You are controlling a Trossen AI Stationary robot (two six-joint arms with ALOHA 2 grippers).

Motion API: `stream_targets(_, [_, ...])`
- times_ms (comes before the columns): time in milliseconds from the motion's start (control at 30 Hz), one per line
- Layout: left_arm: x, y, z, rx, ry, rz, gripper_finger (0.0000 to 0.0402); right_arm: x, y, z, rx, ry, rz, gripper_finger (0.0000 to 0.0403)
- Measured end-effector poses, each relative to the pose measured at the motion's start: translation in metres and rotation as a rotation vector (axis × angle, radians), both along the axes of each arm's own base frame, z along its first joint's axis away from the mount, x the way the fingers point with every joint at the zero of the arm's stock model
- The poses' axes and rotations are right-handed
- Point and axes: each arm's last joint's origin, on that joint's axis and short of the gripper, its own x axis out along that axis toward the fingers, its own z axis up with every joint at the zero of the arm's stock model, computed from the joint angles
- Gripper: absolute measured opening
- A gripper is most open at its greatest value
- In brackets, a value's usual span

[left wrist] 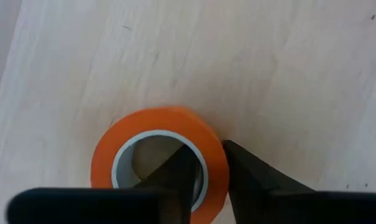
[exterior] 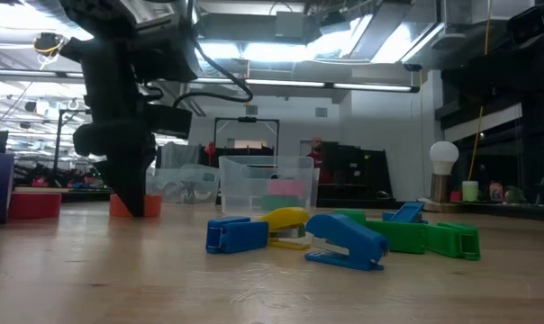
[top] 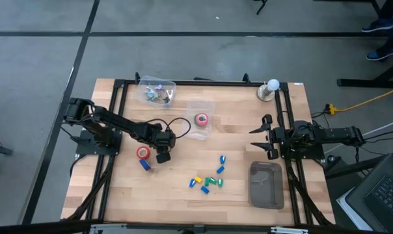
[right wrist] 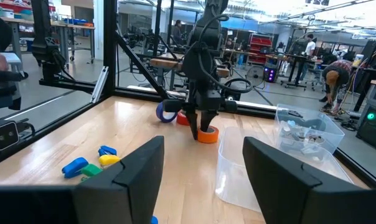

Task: Pick and place Stapler, Stapler remover, tape
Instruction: Put the orange tape into the bottom transparent bin

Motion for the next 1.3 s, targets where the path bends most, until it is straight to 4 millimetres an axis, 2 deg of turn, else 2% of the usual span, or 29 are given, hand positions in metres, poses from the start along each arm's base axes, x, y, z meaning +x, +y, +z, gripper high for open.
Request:
stream_targets(133, [-0.002,0.000,0.004,-0.010,-0.018,0.002,0.0035,0.000,0.000,0.000,0.000,0.000,0.000,0.0225])
stream_targets(300, [0.001,0.000,0.017,-0.023,-0.071,0.025,0.0035,0.000,0.000,0.000,0.000,0.000,0.000,0.0225])
stream_targets(433, [0.013,-0.001,0.034,-0.006,-0.140,0.022,0.0035,0.000,0.000,0.000,0.000,0.000,0.000,0.0225])
stream_targets(700, [0.041,0.007,0.080,0.062,-0.279,-0.047,0.0036,0.000,0.000,0.000,0.000,0.000,0.000,0.0225])
stream_targets(1067, [0.065,0.039,0.154,0.158,-0.440,-0.084,0.0038,0.000,0.000,0.000,0.000,0.000,0.000,0.0225])
stream_targets(1300, [0.069,0.056,0.177,0.189,-0.515,-0.045,0.0040,0.000,0.000,0.000,0.000,0.000,0.000,0.0225])
